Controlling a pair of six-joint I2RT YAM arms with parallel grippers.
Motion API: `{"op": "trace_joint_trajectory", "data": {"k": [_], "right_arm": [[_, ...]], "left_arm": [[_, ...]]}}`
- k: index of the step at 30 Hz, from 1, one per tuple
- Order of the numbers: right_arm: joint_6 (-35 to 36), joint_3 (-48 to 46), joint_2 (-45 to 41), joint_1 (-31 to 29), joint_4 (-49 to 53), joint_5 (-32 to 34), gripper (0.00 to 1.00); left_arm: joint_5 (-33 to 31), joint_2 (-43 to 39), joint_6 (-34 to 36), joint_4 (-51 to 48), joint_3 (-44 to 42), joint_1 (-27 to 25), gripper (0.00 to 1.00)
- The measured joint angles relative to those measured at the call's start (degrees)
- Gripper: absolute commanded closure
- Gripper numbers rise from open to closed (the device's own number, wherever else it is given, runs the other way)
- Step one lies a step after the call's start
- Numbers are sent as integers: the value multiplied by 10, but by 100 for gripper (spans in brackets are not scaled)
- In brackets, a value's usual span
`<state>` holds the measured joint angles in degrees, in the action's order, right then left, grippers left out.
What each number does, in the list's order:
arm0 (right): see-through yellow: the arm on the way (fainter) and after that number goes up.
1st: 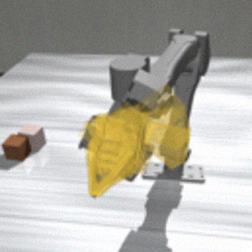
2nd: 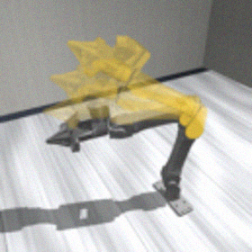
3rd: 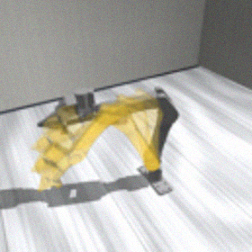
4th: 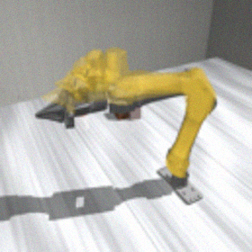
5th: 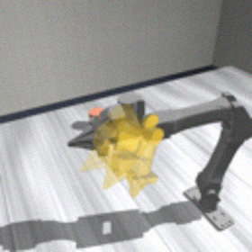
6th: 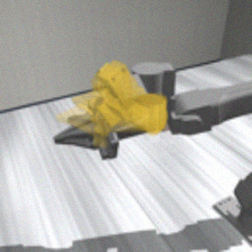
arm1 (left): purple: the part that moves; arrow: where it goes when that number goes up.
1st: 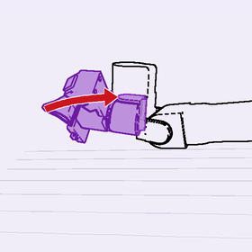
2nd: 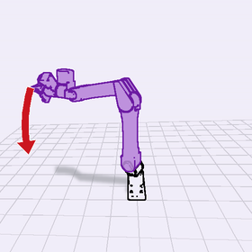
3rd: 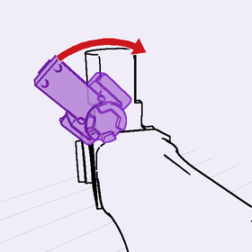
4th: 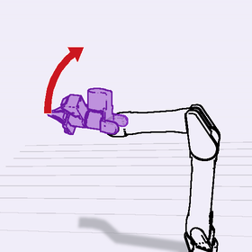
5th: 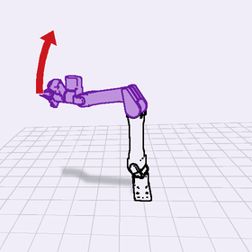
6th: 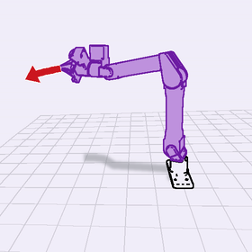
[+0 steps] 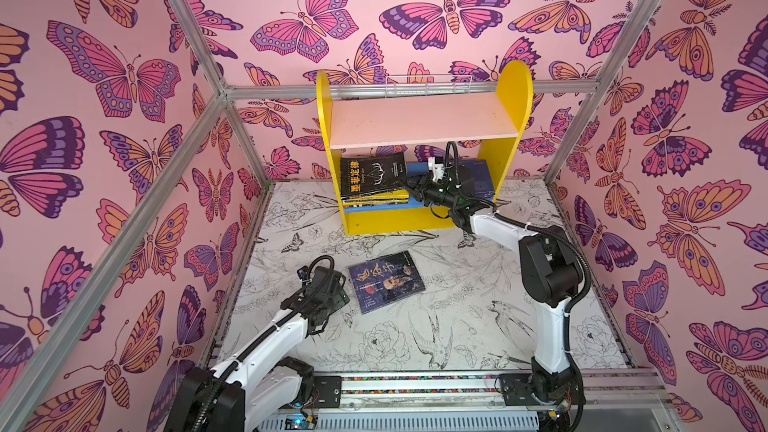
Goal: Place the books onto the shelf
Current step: 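Lower the black book onto the blue shelf beside the yellow book, then open the right gripper and draw it back from the shelf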
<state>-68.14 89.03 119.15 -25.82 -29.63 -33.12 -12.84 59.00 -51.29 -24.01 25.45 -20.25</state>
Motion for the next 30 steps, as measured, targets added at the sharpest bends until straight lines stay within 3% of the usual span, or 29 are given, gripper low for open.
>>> {"op": "trace_joint_trajectory", "data": {"k": [3, 13, 22, 30], "right_arm": [[12, 10, 0, -1, 24, 6, 97], [75, 35, 0, -14, 120, 54, 61], [199, 123, -2, -32, 292, 113, 45], [320, 179, -8, -41, 433, 188, 38]], "left_arm": [[0, 0, 0, 0, 0, 0, 15], [8, 2, 0, 0, 0, 0, 15], [14, 2, 0, 2, 0, 0, 16], [16, 3, 8, 2, 5, 0, 16]]}}
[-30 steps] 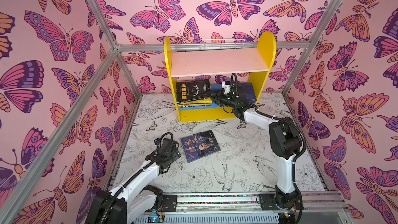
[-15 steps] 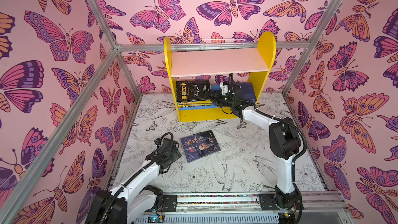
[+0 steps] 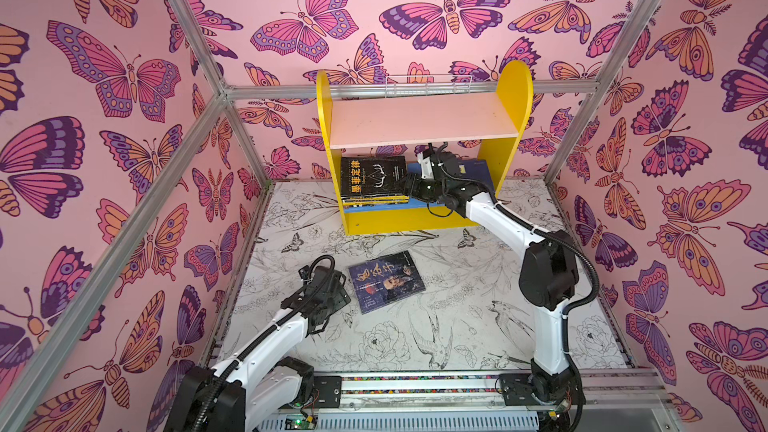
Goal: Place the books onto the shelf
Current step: 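Open the right gripper and draw it back from the shelf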
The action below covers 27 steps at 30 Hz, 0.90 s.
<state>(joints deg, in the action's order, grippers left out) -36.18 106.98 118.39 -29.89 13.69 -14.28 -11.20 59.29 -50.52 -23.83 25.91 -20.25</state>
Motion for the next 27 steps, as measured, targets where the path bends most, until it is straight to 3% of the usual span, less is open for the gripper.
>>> {"op": "trace_joint_trajectory", "data": {"k": [4, 9, 17, 22, 27], "right_arm": [[51, 1, -5, 0, 47, 34, 38], [110, 1, -13, 0, 70, 28, 39], [226, -3, -38, -48, 130, 37, 51], [237, 15, -41, -87, 139, 16, 64], [194, 122, 6, -93, 119, -31, 77]], "left_arm": [[10, 2, 11, 2, 8, 0, 16], [20, 4, 23, 8, 16, 0, 16], [37, 9, 31, 16, 20, 0, 17], [39, 21, 31, 20, 21, 0, 17], [44, 34, 31, 26, 23, 0, 17]]}}
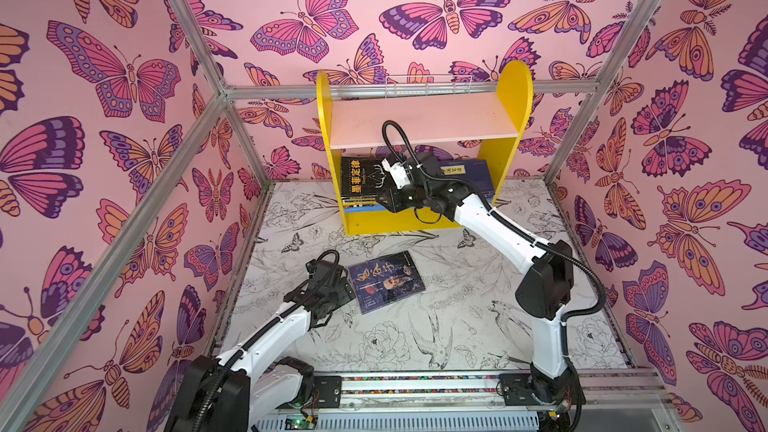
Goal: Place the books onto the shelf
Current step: 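Open the right gripper and draw it back from the shelf, then move the right gripper down to the purple gold-lettered book beside the left gripper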
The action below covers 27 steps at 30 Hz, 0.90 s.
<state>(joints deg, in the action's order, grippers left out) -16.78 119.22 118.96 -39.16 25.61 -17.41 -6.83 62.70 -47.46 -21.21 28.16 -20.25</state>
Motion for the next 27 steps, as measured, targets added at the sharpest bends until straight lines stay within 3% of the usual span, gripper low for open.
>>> {"op": "trace_joint_trajectory", "data": {"k": [7, 14, 17, 21, 27], "right_arm": [[-35, 116, 89, -7, 8, -45, 90], [-43, 108, 107, -8, 14, -50, 96], [-43, 47, 86, -11, -19, -52, 95], [-42, -119, 14, -11, -66, -60, 84], [-34, -353, -144, -11, -97, -77, 49]], "left_arm": [[2, -17, 0, 2, -2, 0, 16], [2, -34, -1, 2, -10, 0, 17], [3, -34, 0, 2, -10, 0, 17], [11, -33, 6, 2, -10, 0, 17], [35, -12, 22, 2, -4, 0, 17]]}}
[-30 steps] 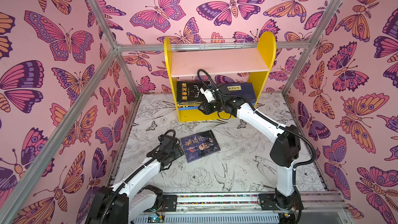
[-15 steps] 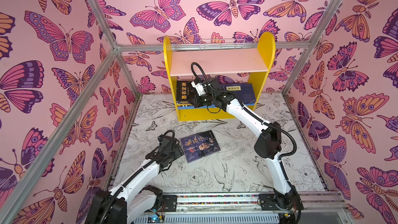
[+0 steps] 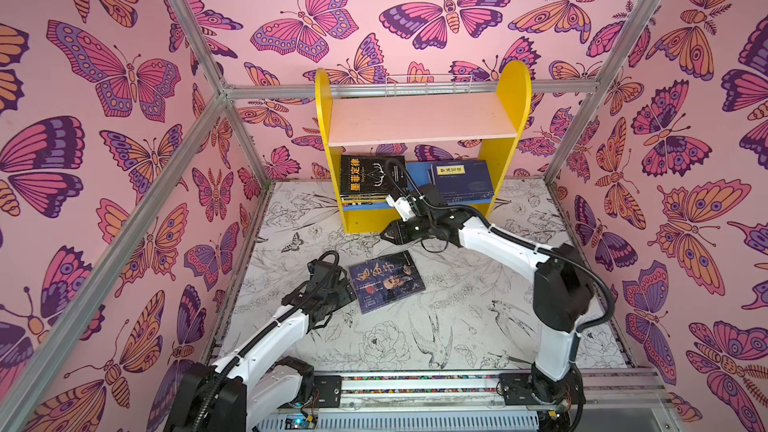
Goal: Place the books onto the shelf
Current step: 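Move the right gripper down to the purple gold-lettered book beside the left gripper, then lift the purple book edge with the left gripper while the right gripper grasps it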
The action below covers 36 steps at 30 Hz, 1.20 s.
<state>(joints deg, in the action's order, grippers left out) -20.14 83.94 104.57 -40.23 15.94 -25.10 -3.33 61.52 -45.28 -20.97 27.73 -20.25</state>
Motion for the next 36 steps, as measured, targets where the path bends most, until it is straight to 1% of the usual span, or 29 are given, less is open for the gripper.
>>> {"op": "trace_joint_trajectory", "data": {"k": [2, 4, 6, 8, 11, 16, 22, 24, 27, 32, 36], "right_arm": [[-4, -60, -41, 2, -11, 0, 44], [-9, -110, -62, 8, -20, 0, 40], [-12, -149, -60, 19, -25, 0, 40], [-15, -172, -39, 35, -19, 2, 40], [-17, -179, 2, 53, -11, 2, 40], [-12, -179, 43, 63, -2, -2, 41], [-7, -163, 68, 63, -8, -47, 43], [-6, -162, 69, 65, -8, -55, 43], [-6, -162, 70, 70, -8, -63, 44], [-9, -162, 70, 75, -10, -70, 44], [-21, -166, 69, 83, -22, -72, 44]], "left_arm": [[14, 19, 7, 4, 8, 0, 17], [30, 43, 16, 10, 18, 0, 17], [46, 70, 23, 17, 32, 0, 17], [63, 105, 31, 23, 49, 0, 17], [86, 158, 44, 32, 74, -1, 17], [119, 203, 60, 46, 106, -5, 17], [169, 245, 74, 57, 139, -5, 18], [181, 260, 77, 57, 152, -5, 19], [201, 272, 81, 60, 162, -4, 29], [229, 265, 76, 56, 150, -4, 52], [235, 245, 66, 42, 144, -4, 80]]}}
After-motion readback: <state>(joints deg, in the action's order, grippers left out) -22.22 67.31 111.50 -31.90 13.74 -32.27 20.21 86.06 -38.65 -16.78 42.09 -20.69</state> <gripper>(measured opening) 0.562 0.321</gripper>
